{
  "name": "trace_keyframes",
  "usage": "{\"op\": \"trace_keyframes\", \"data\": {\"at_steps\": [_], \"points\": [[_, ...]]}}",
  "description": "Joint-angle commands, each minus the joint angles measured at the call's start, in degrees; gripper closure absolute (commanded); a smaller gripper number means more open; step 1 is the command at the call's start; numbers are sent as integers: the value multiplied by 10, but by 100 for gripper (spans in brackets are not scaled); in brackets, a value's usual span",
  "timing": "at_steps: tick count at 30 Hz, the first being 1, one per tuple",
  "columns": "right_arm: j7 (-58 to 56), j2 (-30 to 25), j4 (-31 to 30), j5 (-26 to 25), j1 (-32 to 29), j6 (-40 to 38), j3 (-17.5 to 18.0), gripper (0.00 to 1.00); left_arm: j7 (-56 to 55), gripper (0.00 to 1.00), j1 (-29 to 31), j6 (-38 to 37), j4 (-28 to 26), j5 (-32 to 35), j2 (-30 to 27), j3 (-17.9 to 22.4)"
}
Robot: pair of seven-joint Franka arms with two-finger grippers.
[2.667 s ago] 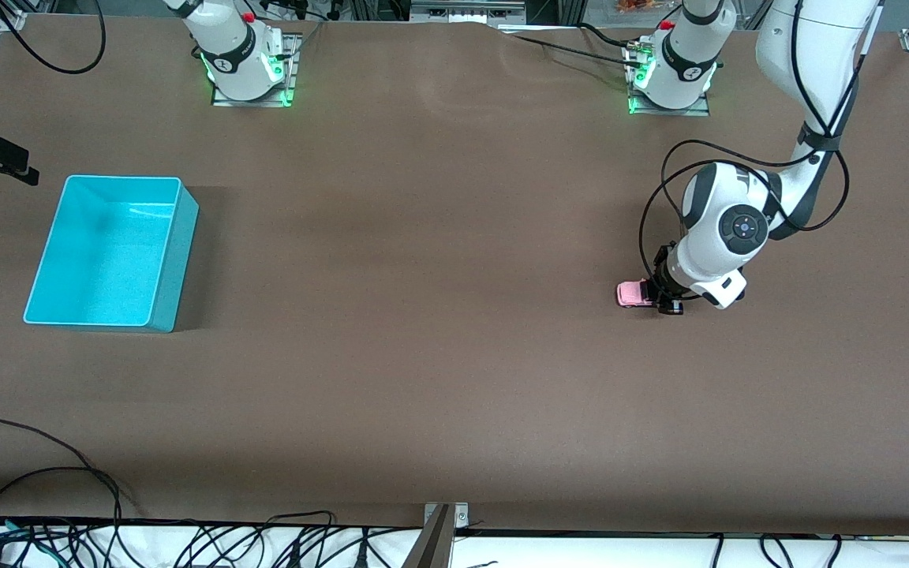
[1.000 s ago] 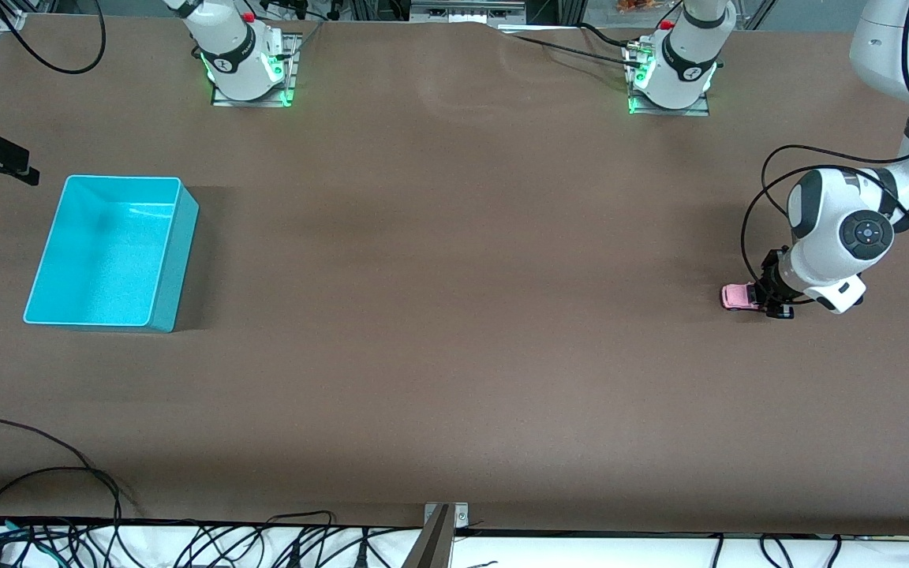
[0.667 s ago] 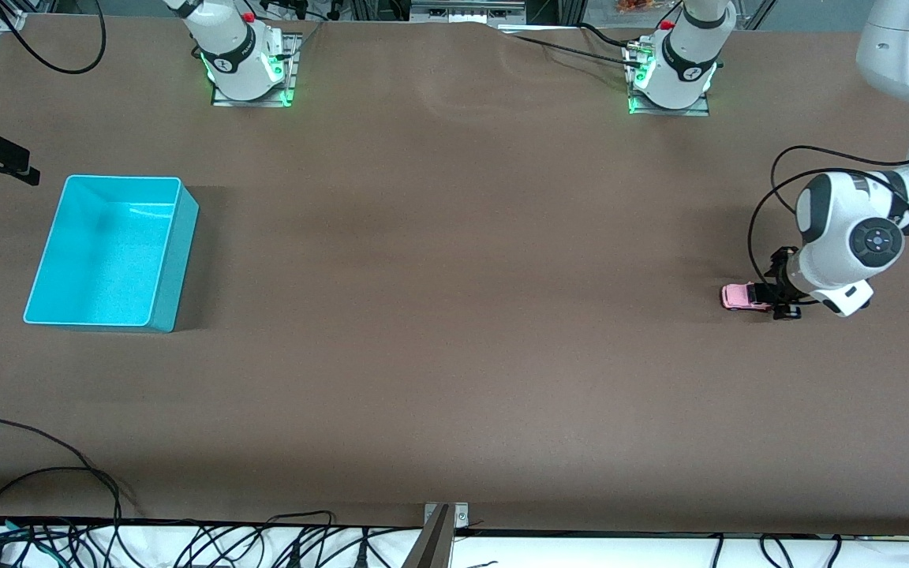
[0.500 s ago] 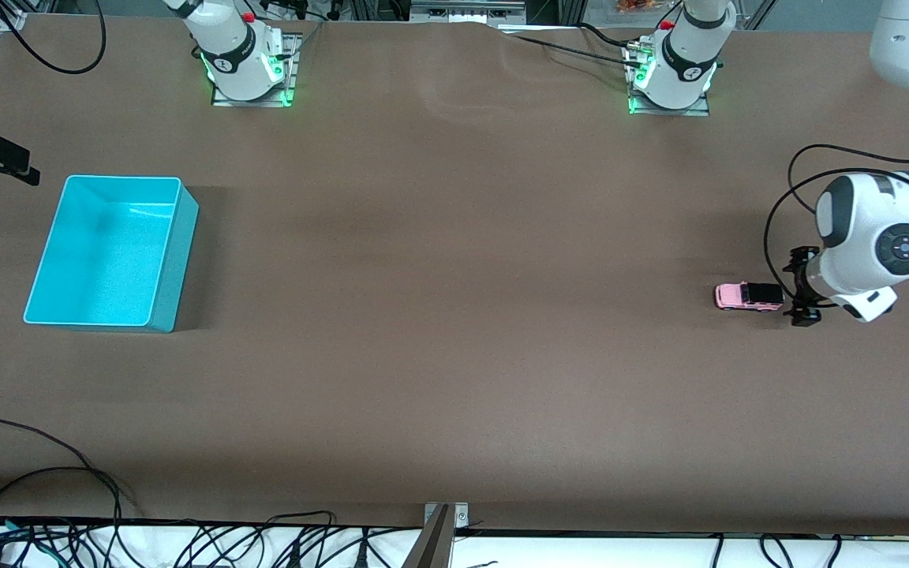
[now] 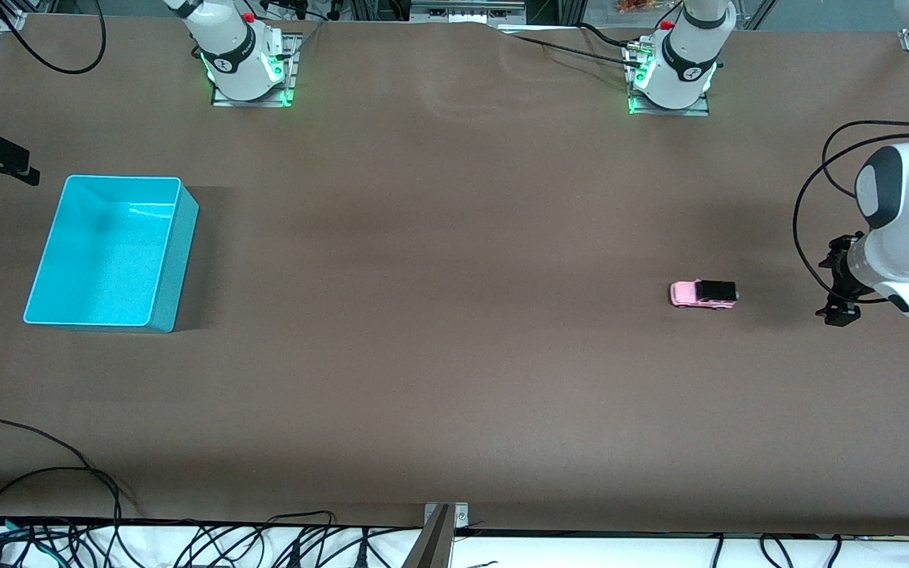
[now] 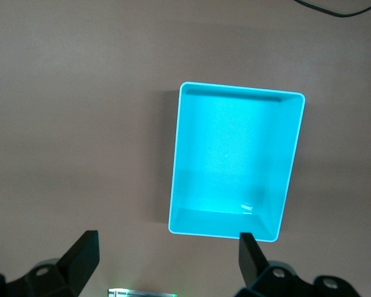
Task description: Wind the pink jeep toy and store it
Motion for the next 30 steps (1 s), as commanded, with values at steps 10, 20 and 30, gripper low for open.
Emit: {"op": "trace_keyframes", "data": {"at_steps": [10,20,30], "points": [[1,0,7,-7,1,-8,1,0,234,0,0,-88,52,-15,-58,-28],[1,0,7,-7,1,-8,1,0,466,0,5,-185,133,-56,-59,-37],[1,0,7,-7,1,-8,1,0,658,0,5,-259,207,-90,-58,-37]]}}
